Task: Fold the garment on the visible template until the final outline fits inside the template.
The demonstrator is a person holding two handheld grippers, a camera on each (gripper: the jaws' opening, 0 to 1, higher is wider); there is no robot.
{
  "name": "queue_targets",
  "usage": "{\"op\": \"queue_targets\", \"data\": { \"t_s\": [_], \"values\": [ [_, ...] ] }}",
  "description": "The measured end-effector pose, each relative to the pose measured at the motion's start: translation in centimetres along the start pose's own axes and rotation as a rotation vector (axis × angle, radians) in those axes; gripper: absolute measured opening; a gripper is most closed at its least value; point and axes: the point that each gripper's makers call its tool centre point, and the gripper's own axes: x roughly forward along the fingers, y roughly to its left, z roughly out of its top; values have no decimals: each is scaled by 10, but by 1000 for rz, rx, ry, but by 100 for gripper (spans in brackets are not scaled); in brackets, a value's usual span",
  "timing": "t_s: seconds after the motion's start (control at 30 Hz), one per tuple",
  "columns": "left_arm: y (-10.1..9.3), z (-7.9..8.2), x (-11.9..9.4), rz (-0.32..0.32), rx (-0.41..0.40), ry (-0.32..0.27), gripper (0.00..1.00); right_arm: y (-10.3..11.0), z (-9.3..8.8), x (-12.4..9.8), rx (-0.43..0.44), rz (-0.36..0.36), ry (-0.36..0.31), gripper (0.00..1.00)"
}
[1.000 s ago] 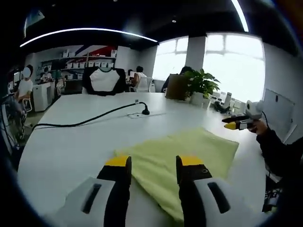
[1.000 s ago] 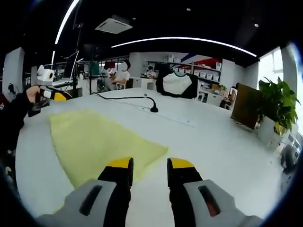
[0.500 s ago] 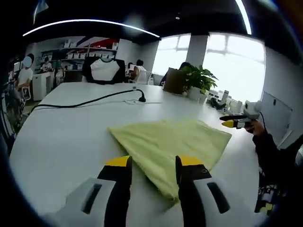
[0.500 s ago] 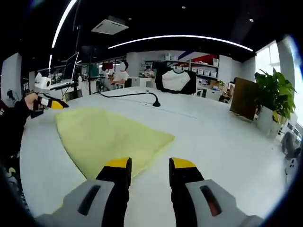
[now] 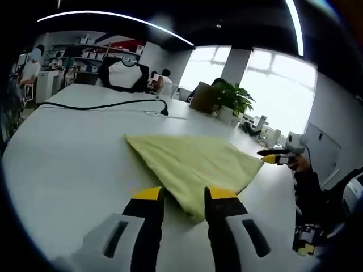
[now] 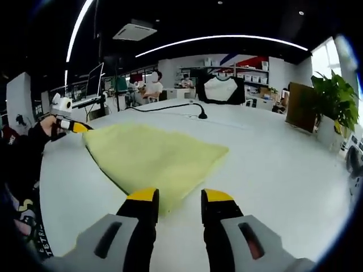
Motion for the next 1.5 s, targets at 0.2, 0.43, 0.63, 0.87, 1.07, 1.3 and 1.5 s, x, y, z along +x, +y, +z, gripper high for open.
{"op": "queue_targets", "data": {
  "t_s": [0.2, 0.43, 0.63, 0.87, 1.07, 1.3, 1.5],
  "values": [
    [-7, -13, -1, -46, -45, 26, 24, 8, -8, 2, 12, 32, 25, 27],
    [-6, -16, -5, -55, -62, 29, 17, 14, -13, 3, 68, 74, 40, 18],
    [-2, -18, -13, -54, -71, 21, 10, 18, -14, 1, 107, 103, 27, 4],
    [-3, -16, -16, -78, -79, 8, 4, 14, -12, 0, 123, 91, 27, 1],
    [2, -13, -20, -60, -9, -11, 3, 8, -17, -5, 68, 29, 50, 0],
    [4, -22, -20, -32, 38, 20, 2, 12, -21, -8, 13, -7, 55, 0],
    [-5, -33, -24, -15, 19, 48, 4, 9, -22, -10, -19, -18, 44, 4]
  ]
}}
